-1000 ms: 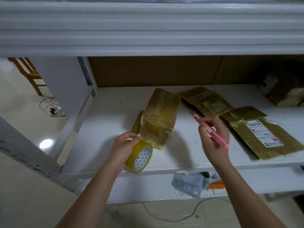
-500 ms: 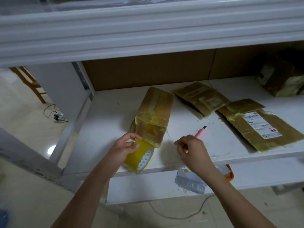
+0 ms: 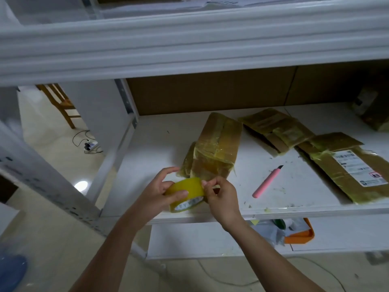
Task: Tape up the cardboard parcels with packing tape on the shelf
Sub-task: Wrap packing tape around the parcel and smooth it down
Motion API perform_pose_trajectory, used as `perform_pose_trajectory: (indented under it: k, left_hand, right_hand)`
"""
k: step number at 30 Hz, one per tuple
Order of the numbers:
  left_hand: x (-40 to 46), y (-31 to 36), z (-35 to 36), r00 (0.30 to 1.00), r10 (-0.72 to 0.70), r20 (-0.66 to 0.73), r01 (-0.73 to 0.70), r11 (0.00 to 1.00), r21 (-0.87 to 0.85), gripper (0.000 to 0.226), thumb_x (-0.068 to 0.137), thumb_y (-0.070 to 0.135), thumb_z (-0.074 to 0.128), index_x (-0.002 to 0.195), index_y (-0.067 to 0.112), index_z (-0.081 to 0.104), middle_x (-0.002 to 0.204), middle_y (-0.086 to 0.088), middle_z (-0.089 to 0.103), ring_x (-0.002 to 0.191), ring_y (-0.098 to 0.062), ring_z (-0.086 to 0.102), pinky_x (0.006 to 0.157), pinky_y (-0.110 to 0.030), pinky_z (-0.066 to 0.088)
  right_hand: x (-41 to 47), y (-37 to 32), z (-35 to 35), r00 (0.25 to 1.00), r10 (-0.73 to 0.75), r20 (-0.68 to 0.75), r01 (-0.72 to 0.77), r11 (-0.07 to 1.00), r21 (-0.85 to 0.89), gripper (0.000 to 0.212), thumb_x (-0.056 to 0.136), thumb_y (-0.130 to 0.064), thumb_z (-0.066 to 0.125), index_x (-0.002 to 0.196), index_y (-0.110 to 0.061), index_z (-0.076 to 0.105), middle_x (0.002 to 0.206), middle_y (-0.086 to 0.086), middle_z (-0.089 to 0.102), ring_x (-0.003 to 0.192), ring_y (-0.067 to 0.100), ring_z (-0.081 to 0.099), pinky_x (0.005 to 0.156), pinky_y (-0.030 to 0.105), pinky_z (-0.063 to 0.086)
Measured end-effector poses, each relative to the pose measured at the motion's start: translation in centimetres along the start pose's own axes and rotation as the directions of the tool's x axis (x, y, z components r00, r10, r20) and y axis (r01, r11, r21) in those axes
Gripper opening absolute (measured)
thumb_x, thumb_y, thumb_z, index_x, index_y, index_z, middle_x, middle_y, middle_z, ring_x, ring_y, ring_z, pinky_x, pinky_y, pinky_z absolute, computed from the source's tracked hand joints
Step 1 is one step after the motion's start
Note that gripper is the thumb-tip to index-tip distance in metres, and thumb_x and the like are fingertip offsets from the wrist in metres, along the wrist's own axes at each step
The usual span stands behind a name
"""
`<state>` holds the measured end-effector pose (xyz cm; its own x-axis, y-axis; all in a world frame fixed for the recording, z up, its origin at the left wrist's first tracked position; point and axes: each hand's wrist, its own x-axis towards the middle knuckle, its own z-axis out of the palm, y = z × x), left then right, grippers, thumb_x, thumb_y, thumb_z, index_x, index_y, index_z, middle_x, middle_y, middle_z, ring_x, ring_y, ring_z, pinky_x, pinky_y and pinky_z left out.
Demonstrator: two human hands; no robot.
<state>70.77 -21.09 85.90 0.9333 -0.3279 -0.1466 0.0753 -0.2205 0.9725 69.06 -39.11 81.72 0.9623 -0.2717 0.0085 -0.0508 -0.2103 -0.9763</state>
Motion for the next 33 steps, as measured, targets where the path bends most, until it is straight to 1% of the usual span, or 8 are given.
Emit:
perform_pose_trajectory:
  k: [3,7,11,17,21,27,30,33]
  left_hand:
    - [-0.3,-0.7,-1.6,1.0,0.029,-0.004,-0.028,0.987,0.16,0.039,0.07,0.034,0.08,0.1,0.014,0.066,0.085,-0.002,0.073,0.082,-0.012,0.067,0.074,-0.023,0.052]
    - [0.0,0.0,-3.3,1.0,0.019,-0.006,-0.017,0.966,0.26,0.04,0.065,0.046,0.077,0.087,0.013,0.072,0.081,-0.01,0.073,0.075,-0.017,0.069,0.072,-0.036,0.054]
    - [1.4,0.6,-5.3,0.987,0.04,-0.155,0.09,0.66,0.746,0.042,0.073,0.057,0.076,0.084,0.016,0.075,0.083,0.003,0.069,0.079,-0.015,0.064,0.07,-0.034,0.051]
    - [3.7,0.5,-3.9,0.996,-0.025,-0.09,0.088,0.581,0.809,0.04,0.075,0.059,0.074,0.085,0.02,0.074,0.086,0.007,0.067,0.08,-0.013,0.062,0.066,-0.028,0.045]
    - [5.4,0.3,-2.8,0.997,-0.03,-0.071,0.076,0.557,0.827,0.031,0.08,0.053,0.071,0.089,0.023,0.071,0.1,0.009,0.066,0.094,-0.013,0.06,0.074,-0.028,0.043]
    - [5.6,0.1,-2.8,0.997,-0.08,-0.023,0.064,0.562,0.825,0.047,0.079,0.056,0.071,0.116,0.028,0.063,0.117,0.009,0.059,0.108,-0.013,0.058,0.084,-0.029,0.044]
    - [5.3,0.7,-2.8,0.999,-0.049,0.011,0.021,0.605,0.796,0.06,0.086,0.048,0.068,0.139,0.029,0.046,0.126,0.003,0.049,0.114,-0.018,0.055,0.09,-0.032,0.045]
    - [5.7,2.4,-1.9,0.993,0.104,0.048,-0.11,0.733,0.672,0.071,0.095,0.03,0.061,0.151,0.045,0.018,0.144,0.002,0.036,0.124,-0.02,0.05,0.098,-0.034,0.045]
  right_hand:
    - [0.3,0.9,1.4,0.999,0.036,-0.027,-0.035,0.998,0.043,0.027,0.092,-0.025,0.066,0.067,-0.025,0.055,0.076,0.006,0.065,0.074,0.029,0.066,0.069,0.052,0.057]
    - [-0.2,1.2,3.4,0.998,0.064,-0.017,-0.064,0.998,0.001,0.029,0.091,-0.019,0.065,0.064,-0.026,0.058,0.073,-0.001,0.066,0.073,0.019,0.064,0.072,0.042,0.055]
    - [0.0,1.1,3.5,0.994,-0.015,-0.11,-0.01,0.974,-0.227,0.029,0.092,-0.032,0.064,0.066,-0.021,0.055,0.078,0.0,0.062,0.076,0.015,0.056,0.068,0.033,0.046]
    - [0.0,3.0,3.6,0.981,-0.089,-0.173,-0.003,0.882,-0.472,0.047,0.09,-0.028,0.067,0.051,-0.028,0.042,0.069,0.002,0.059,0.087,0.025,0.049,0.062,0.031,0.032]
    - [0.0,4.9,3.9,0.98,-0.112,-0.165,-0.018,0.774,-0.633,0.025,0.087,-0.025,0.069,0.068,-0.01,0.062,0.091,0.007,0.058,0.089,0.023,0.049,0.059,0.031,0.037]
    - [-0.2,4.6,2.9,0.977,-0.106,-0.187,0.013,0.898,-0.44,0.037,0.078,-0.02,0.081,0.08,-0.013,0.044,0.094,-0.001,0.041,0.066,0.008,0.043,0.061,0.02,0.032]
    - [-1.2,4.2,1.0,0.934,-0.216,-0.284,0.1,0.923,-0.372,0.032,0.081,-0.01,0.074,0.084,-0.018,0.043,0.089,-0.001,0.043,0.072,0.008,0.046,0.06,0.022,0.034]
    - [-0.9,2.8,-1.3,0.878,-0.265,-0.399,0.166,0.95,-0.266,0.043,0.085,-0.006,0.065,0.114,-0.025,0.04,0.114,-0.003,0.043,0.094,0.016,0.052,0.069,0.029,0.047]
